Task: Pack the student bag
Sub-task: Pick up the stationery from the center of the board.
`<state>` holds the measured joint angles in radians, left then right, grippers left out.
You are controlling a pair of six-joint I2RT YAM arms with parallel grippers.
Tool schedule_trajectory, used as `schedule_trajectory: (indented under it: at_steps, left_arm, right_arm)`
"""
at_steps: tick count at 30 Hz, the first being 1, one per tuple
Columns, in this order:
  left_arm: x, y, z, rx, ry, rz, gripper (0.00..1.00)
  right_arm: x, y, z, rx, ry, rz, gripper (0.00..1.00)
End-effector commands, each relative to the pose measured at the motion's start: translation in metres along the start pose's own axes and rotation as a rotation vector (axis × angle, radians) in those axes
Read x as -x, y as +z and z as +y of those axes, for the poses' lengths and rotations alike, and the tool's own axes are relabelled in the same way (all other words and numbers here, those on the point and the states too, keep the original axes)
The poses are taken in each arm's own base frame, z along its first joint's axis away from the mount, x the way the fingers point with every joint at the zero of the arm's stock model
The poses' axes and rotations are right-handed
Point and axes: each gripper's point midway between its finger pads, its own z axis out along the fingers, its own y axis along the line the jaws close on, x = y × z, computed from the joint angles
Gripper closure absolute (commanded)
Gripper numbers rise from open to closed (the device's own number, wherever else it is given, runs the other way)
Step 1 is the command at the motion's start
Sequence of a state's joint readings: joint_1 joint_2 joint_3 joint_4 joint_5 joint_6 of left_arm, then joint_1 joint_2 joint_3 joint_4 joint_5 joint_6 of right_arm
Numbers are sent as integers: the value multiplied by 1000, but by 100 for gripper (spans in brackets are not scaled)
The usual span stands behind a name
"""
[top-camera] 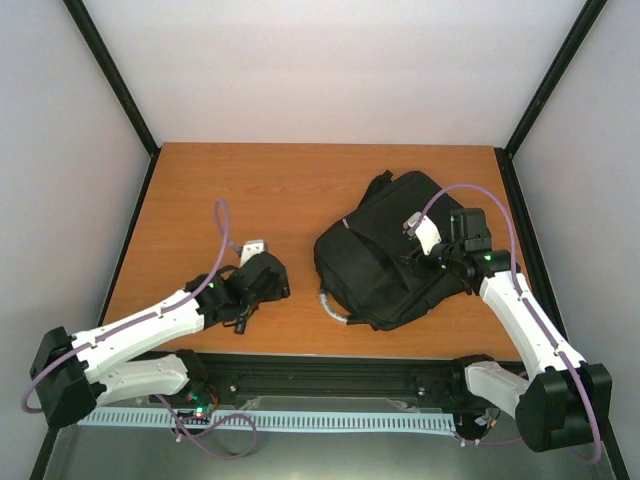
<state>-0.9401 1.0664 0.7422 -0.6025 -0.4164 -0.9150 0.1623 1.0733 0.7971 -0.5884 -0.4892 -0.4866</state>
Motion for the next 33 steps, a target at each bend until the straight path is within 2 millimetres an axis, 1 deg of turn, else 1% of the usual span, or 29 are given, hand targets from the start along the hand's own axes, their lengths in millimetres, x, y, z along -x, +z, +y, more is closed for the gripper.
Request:
schedule_trajectory:
  at_steps: [1,6,10,16,23,26,27,29,32,33]
  left_arm:
    - [-15,3,61,190,-52,119,16]
    - [-41,19,86,236,-137,288,13]
    - [-57,29,99,282,-158,366,12]
    - [-72,36,108,330,-153,420,16]
    - [-83,48,109,333,-122,465,36]
    - [-88,53,107,322,-104,490,41]
    - [-89,55,105,311,-94,498,42]
    - [-91,58,98,271,-62,514,52]
    - [-90,58,86,230,-24,517,63]
    - [-90,59,82,219,-14,514,66]
  right_arm:
    - [9,-7,3,7,-24,-29,52]
    - [9,-7,4,10,-26,-30,52]
    - [9,-8,4,9,-31,-33,51]
    - [9,-9,5,9,-33,-34,51]
    - [8,-8,5,16,-31,-30,51]
    - [7,-7,5,18,-31,-27,51]
    - [8,-7,5,17,-31,-27,51]
    - [7,-6,5,18,-30,-26,51]
    - [7,-5,5,21,-28,-23,51]
    - [7,-5,5,22,-28,-23,51]
